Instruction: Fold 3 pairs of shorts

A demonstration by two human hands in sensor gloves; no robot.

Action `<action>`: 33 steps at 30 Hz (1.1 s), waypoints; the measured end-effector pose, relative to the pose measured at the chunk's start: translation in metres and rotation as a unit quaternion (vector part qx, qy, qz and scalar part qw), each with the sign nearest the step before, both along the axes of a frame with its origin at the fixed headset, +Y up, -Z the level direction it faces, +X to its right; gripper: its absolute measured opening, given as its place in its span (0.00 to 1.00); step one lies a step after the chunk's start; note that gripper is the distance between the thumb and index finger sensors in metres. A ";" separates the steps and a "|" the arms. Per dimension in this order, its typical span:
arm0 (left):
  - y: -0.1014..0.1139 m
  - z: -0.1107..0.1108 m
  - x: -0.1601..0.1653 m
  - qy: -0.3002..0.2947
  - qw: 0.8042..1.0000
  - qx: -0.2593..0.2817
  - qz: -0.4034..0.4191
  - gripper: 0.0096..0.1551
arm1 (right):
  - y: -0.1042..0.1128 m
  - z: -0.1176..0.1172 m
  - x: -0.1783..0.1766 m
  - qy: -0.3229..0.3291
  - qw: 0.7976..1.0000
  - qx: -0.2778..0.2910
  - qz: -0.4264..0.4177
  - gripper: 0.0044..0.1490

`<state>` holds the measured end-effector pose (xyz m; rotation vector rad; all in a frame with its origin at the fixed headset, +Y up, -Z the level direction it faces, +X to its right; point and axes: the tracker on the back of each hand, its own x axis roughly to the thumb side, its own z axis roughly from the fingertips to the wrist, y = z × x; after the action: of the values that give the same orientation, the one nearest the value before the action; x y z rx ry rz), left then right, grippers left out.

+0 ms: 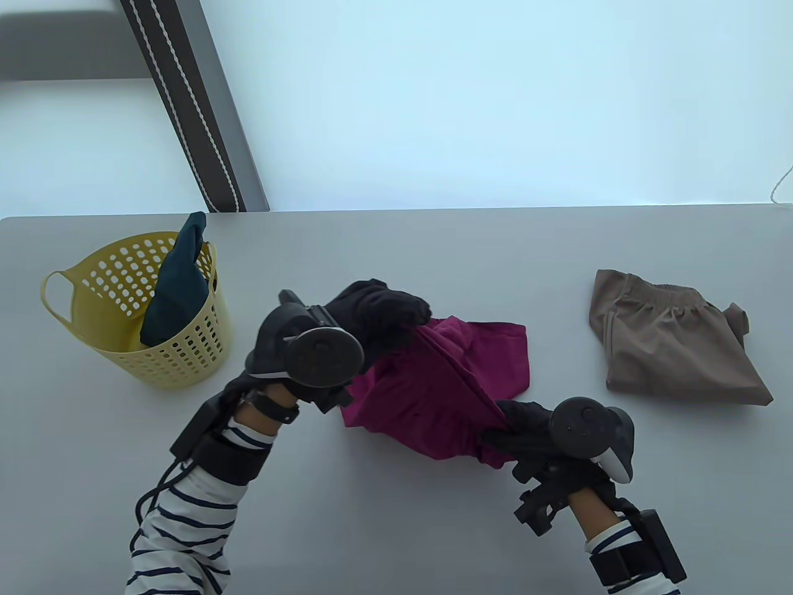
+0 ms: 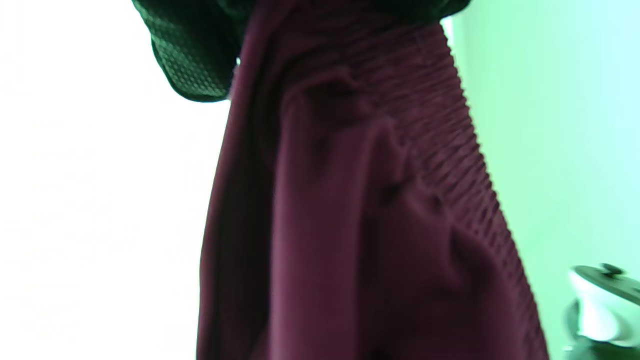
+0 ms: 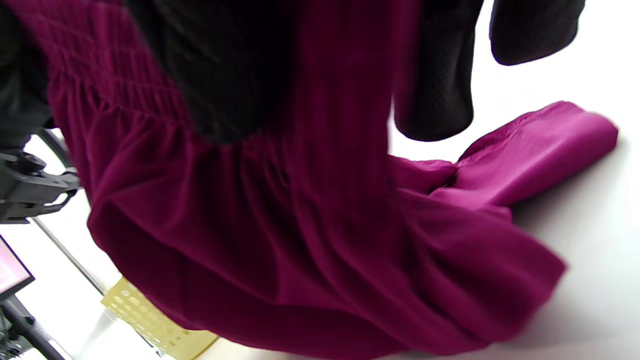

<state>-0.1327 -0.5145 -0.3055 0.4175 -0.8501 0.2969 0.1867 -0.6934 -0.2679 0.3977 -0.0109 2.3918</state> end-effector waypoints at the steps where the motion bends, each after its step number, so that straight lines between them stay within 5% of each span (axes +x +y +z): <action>1: 0.004 0.001 -0.014 0.012 1.000 -0.003 0.009 0.24 | 0.011 -0.001 0.004 -0.025 0.999 0.024 0.015 0.28; 5: 0.016 0.009 -0.057 0.067 0.997 0.008 0.041 0.24 | 0.067 -0.002 0.011 -0.074 0.993 0.094 -0.015 0.27; 9: 0.035 0.022 -0.091 0.099 0.992 0.018 0.075 0.29 | 0.151 0.014 0.003 -0.085 0.970 0.225 -0.027 0.26; 13: 0.065 0.050 -0.117 0.071 0.990 0.069 0.100 0.37 | 0.230 0.055 -0.011 -0.065 0.938 0.340 -0.030 0.27; 15: 0.080 0.056 -0.130 0.008 0.989 0.047 0.139 0.39 | 0.264 0.080 -0.014 -0.079 0.911 0.405 -0.014 0.28; 17: 0.090 0.055 -0.137 -0.030 0.985 0.016 0.167 0.40 | 0.285 0.093 -0.016 -0.075 0.904 0.422 -0.014 0.28; 19: 0.099 0.050 -0.135 -0.018 0.988 0.014 0.151 0.38 | 0.305 0.095 -0.019 -0.055 0.921 0.384 -0.035 0.28; 21: 0.101 0.041 -0.129 0.023 0.993 0.017 0.114 0.34 | 0.312 0.082 -0.020 -0.045 0.946 0.321 -0.013 0.28; 23: 0.095 0.019 -0.113 0.074 0.996 -0.005 0.050 0.30 | 0.308 0.044 -0.024 -0.083 0.963 0.234 0.102 0.28; 27: 0.067 -0.031 -0.070 0.178 0.976 -0.054 -0.113 0.25 | 0.271 -0.035 -0.040 -0.141 0.946 0.091 0.278 0.28; 29: 0.051 -0.056 -0.048 0.270 0.940 -0.010 -0.207 0.24 | 0.248 -0.072 -0.048 -0.191 0.935 0.041 0.296 0.29; 31: 0.047 -0.070 -0.034 0.355 0.888 0.071 -0.283 0.23 | 0.247 -0.081 -0.053 -0.256 0.923 0.093 0.272 0.30; 33: 0.063 -0.069 -0.030 0.434 0.843 0.217 -0.233 0.24 | 0.257 -0.071 -0.059 -0.342 0.884 0.268 0.172 0.30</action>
<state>-0.1625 -0.4511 -0.3744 0.6745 -0.0809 -0.5375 0.1277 -0.4362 -0.3391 -0.2517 -1.0146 2.7316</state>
